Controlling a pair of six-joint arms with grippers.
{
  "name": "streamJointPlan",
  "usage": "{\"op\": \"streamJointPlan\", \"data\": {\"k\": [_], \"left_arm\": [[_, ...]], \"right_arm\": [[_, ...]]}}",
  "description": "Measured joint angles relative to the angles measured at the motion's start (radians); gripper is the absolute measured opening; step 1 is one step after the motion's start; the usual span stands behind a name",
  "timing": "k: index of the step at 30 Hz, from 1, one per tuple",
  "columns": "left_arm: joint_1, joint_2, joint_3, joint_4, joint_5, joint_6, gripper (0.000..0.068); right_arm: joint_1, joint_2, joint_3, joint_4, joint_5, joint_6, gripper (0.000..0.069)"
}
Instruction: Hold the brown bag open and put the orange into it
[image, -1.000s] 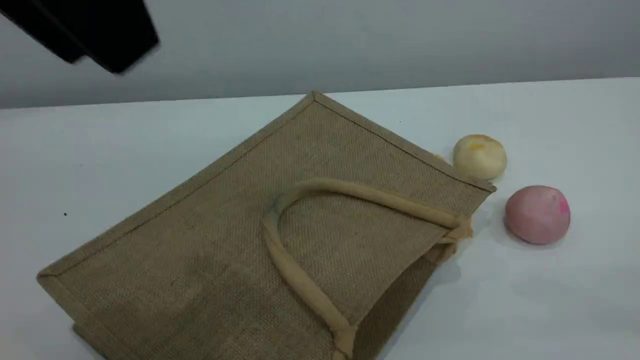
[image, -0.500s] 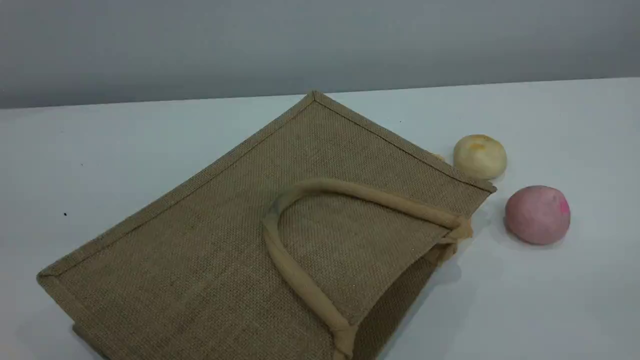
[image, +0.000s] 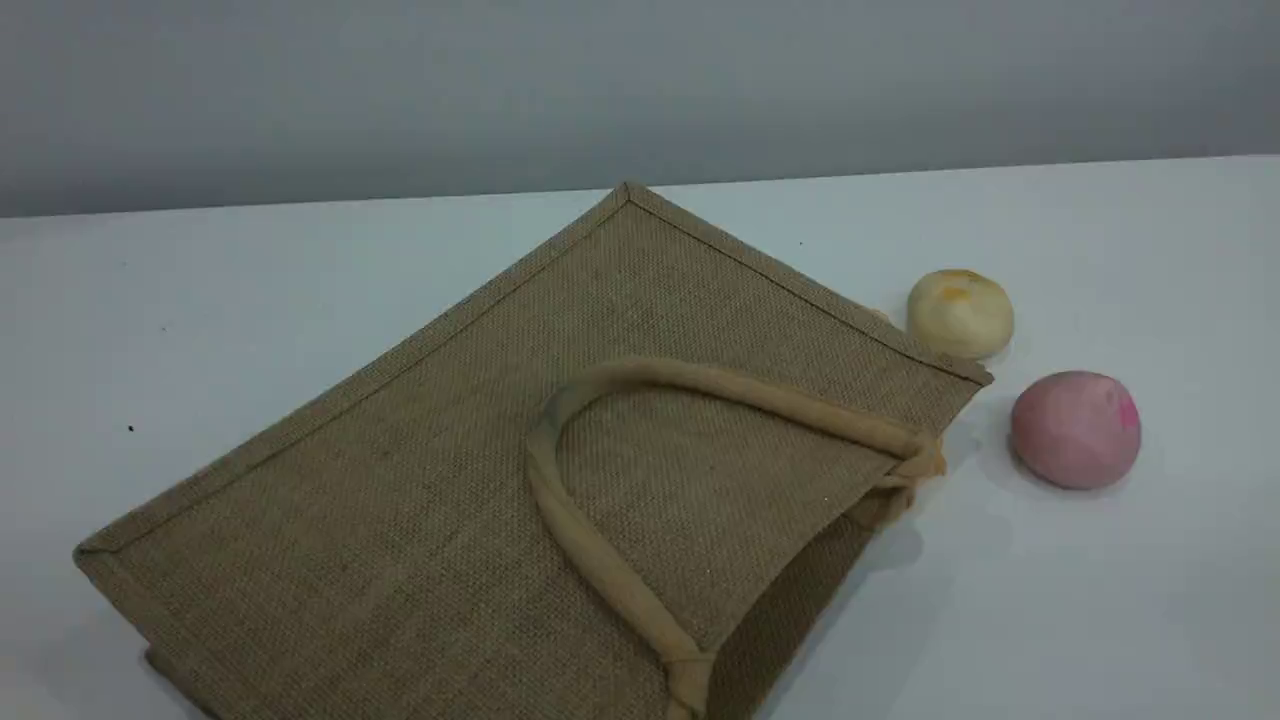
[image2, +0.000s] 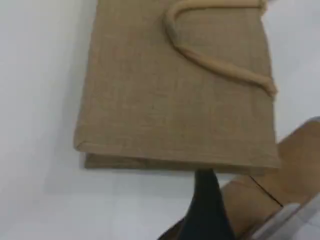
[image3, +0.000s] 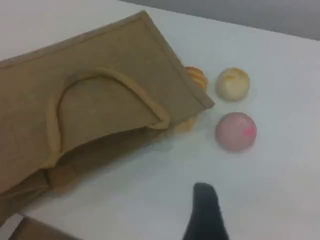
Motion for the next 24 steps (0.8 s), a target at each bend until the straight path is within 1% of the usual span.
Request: {"op": "streamJointPlan", "data": {"k": [3,6,15,18,24], "left_arm": [[0.000,-0.070,0.082,0.000,-0.004,0.000,0.0481],[0.000,-0.120,0.125,0.000,-0.022,0.000,0.0481],[0.000,-0.136,0.126,0.001,-0.028,0.035,0.0481],[0.000,-0.135,0.126,0.001,-0.027,0.035,0.0481],[0.000,-0.135,0.125,-0.002,-0.026,0.035,0.0481]], "right_arm": [[0.000,0.000,0.000,0.000,0.001,0.000,0.0442],[0.000,0.000,0.000,0.000,0.001,0.000,0.0442],[-0.011,0.000,0.000,0.001,0.001,0.000,0.0442],[-0.060,0.000,0.000,0.002,0.001,0.000,0.0442],[-0.201,-0.035,0.000,0.002,0.002,0.000,0.0442]]}}
